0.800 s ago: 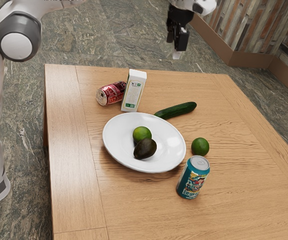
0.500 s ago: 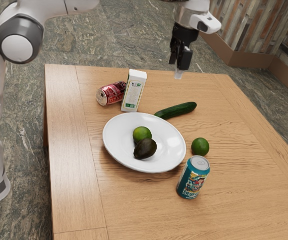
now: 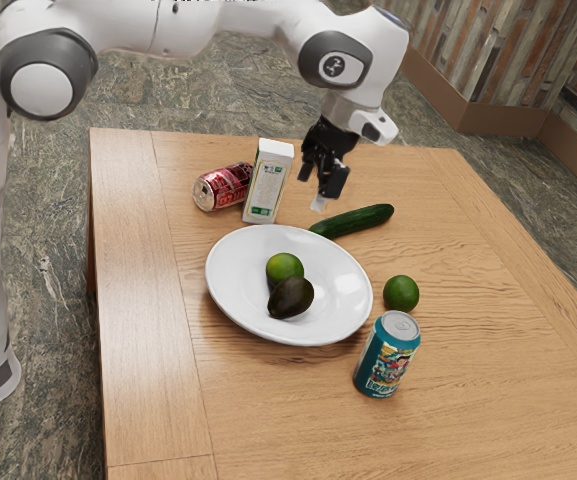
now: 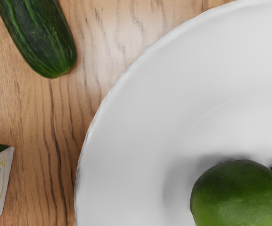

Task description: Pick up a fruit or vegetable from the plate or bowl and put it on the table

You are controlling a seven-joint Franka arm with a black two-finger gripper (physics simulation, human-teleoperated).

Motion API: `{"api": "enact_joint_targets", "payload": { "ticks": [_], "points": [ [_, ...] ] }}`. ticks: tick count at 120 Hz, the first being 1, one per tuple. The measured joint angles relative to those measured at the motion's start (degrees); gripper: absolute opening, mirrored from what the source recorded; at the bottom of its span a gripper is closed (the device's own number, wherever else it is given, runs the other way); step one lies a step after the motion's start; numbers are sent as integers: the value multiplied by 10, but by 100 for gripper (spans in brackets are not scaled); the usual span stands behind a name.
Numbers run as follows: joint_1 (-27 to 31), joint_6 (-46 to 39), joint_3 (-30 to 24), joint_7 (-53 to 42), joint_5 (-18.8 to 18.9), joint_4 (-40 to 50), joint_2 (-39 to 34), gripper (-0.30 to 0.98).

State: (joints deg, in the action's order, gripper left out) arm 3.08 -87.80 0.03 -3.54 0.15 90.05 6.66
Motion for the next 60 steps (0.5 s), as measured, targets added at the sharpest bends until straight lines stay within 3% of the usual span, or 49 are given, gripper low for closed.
{"api": "enact_joint_targets", "payload": {
  "ticks": [27, 60],
  "points": [
    [-10, -43, -12, -8, -18, 73, -18, 69],
    [-7, -76, -23, -14, -26, 92, -18, 69]
  ]
}}
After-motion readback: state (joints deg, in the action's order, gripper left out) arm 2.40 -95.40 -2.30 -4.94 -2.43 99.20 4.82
